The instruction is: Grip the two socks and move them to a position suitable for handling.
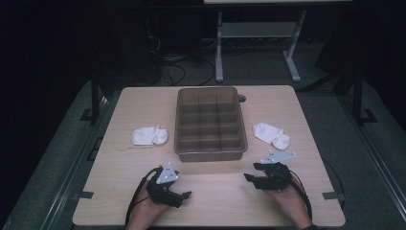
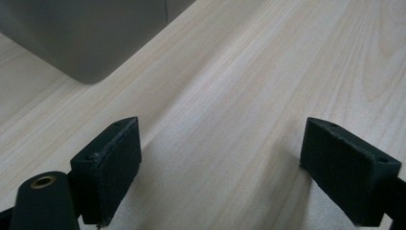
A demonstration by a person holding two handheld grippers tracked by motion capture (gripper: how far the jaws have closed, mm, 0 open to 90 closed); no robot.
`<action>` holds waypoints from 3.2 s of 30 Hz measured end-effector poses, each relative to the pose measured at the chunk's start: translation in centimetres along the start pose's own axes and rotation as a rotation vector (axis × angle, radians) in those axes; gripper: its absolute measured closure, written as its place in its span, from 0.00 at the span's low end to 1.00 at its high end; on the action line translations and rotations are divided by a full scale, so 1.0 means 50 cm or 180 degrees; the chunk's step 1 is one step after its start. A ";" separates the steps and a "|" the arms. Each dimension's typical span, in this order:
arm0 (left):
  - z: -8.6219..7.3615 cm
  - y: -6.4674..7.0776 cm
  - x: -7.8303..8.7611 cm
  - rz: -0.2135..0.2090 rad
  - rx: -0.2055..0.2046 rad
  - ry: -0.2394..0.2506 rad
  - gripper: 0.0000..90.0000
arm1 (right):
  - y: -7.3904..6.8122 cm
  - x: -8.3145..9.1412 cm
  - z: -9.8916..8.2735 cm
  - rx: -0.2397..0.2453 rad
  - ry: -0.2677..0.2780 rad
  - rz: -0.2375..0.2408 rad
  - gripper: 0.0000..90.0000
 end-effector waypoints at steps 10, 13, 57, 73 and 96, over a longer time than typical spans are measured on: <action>0.000 0.000 0.000 -0.0004 0.0002 0.0000 0.15 | 0.017 0.003 0.016 0.0027 0.0028 -0.0023 0.55; 0.000 0.000 0.000 -0.0004 0.0003 0.0001 0.15 | 0.023 0.003 0.023 0.0009 0.0051 -0.0010 0.58; 0.000 0.000 -0.001 0.0002 0.0006 0.0015 0.15 | 0.139 -0.018 0.101 -0.0136 0.0105 -0.0202 0.57; 0.000 0.000 0.000 -0.0001 0.0009 0.0006 0.15 | 0.204 -0.026 0.107 -0.0300 0.0033 -0.0318 0.50; 0.000 0.000 0.000 -0.0001 0.0010 0.0007 0.15 | 0.319 -0.055 0.123 -0.0502 -0.0002 -0.0550 0.57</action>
Point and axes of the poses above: each handheld gripper's, and its own axes: x roughly backward along the jaws, z roughly out of its top, y roughly to its right, the point moved 5 cm from there along -x, roughly forward along the jaws, and after that the axes turned 12 degrees about -z, right-handed, at the moved point
